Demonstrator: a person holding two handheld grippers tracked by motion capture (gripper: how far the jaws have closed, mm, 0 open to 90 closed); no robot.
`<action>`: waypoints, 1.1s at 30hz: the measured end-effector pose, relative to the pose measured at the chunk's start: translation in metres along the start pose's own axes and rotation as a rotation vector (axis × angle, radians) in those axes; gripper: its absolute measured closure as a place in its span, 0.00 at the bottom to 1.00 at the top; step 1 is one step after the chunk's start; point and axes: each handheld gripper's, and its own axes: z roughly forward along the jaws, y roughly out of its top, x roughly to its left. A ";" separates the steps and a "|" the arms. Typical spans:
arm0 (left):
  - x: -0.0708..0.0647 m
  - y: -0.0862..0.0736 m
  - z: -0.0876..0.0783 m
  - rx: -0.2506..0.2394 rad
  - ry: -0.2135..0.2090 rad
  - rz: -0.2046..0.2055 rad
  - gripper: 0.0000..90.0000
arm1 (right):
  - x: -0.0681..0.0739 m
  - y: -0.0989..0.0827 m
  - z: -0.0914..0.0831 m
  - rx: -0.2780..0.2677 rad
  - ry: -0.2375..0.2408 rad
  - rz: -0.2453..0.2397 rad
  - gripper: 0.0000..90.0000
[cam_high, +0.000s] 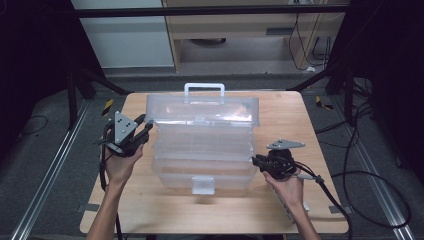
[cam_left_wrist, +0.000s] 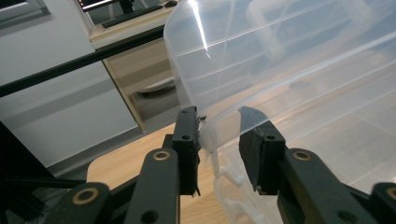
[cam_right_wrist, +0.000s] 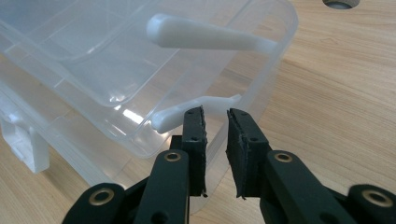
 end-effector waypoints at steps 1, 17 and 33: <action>0.001 0.000 0.001 -0.002 -0.002 -0.005 0.77 | 0.000 0.000 0.000 0.001 0.000 0.004 0.86; 0.005 0.002 0.007 0.005 0.019 0.002 0.85 | 0.000 0.000 0.000 0.000 0.000 -0.002 0.86; 0.008 0.011 0.016 0.030 0.046 0.004 0.88 | 0.000 0.000 0.000 0.002 0.000 -0.007 0.86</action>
